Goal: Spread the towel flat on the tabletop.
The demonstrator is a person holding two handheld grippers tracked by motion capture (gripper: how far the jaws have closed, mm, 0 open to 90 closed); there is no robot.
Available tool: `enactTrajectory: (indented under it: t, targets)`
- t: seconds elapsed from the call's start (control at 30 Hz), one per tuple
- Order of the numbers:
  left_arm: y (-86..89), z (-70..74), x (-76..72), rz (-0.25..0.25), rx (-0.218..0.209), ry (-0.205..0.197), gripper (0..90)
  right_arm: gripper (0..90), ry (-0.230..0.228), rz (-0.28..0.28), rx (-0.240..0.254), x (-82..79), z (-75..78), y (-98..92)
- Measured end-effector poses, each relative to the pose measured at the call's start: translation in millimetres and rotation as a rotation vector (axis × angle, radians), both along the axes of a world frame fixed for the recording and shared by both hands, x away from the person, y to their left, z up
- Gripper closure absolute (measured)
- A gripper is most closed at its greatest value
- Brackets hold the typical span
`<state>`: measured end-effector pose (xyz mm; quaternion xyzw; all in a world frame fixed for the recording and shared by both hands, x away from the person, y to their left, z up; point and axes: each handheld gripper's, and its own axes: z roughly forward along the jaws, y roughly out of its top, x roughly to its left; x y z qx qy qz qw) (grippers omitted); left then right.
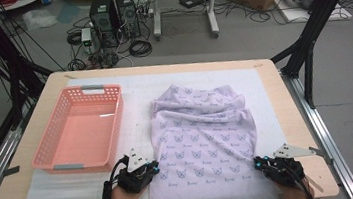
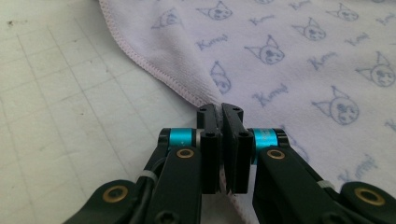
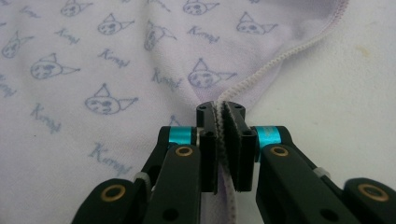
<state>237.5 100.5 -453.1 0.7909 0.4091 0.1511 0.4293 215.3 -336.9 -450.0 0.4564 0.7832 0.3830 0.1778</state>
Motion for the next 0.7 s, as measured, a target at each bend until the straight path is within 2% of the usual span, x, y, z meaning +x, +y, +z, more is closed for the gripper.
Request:
enactTrajectory:
  t: [0.23, 0.5, 0.7]
  targets:
    - [15.9, -1.1, -18.8, -0.012, -0.055, 0.034, 86.5, 84.7, 0.009, 0.016, 0.014, -12.3, 1.4, -3.6]
    - [22.8, -0.1, -41.3, -0.05, -0.05, 0.042, 86.5, 84.9, 0.028, 0.048, 0.014, -35.0, 4.5, -7.4]
    - [25.8, -0.1, -57.6, -0.08, -0.057, 0.044, 85.6, 83.0, 0.064, 0.086, 0.033, -57.0, 3.4, -13.9]
